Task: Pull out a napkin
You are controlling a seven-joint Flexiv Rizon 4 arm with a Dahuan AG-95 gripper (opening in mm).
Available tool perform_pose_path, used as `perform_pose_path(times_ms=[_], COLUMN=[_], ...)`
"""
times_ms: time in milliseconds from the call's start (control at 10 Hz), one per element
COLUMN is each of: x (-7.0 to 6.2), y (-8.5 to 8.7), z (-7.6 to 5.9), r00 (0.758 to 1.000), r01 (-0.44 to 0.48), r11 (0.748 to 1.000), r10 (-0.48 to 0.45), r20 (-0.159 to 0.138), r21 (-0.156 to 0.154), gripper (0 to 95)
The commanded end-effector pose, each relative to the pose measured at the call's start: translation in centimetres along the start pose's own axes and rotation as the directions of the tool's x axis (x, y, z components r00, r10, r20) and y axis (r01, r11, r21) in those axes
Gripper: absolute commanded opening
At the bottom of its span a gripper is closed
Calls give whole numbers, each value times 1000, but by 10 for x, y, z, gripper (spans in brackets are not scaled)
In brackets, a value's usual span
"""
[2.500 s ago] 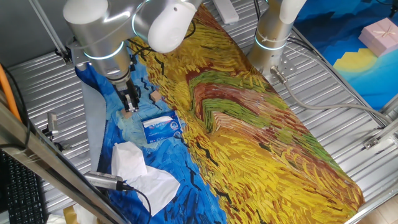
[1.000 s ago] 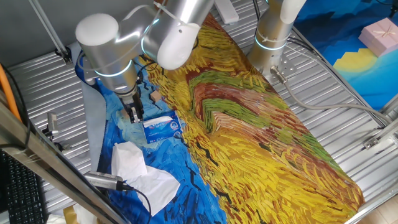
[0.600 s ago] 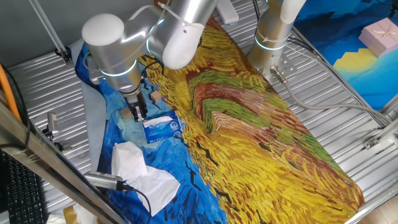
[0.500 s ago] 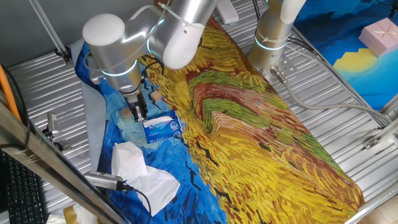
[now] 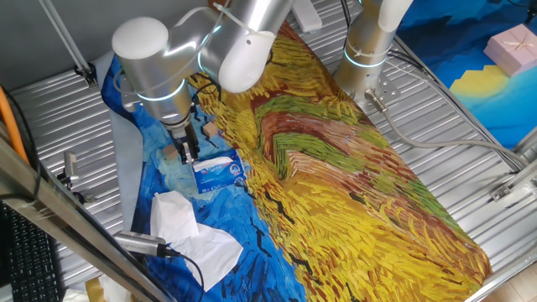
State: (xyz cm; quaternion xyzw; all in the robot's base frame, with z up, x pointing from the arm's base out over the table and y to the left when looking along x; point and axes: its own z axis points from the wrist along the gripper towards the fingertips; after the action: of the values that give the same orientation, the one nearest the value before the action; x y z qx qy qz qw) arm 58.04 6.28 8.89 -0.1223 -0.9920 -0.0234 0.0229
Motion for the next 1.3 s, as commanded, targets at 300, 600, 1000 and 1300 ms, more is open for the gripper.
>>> perform_pose_path(times_ms=[300,600,1000,1300], x=[-1,-1,-1,-1], y=[1,1,1,1], z=[4,4,4,2], r00=[1000,1000,999,999], r01=[-11,13,50,52], r11=[1000,1000,999,999], r10=[11,-13,-50,-52], r20=[0,-2,-2,-4], r21=[3,2,5,3], gripper=[0,0,380,380])
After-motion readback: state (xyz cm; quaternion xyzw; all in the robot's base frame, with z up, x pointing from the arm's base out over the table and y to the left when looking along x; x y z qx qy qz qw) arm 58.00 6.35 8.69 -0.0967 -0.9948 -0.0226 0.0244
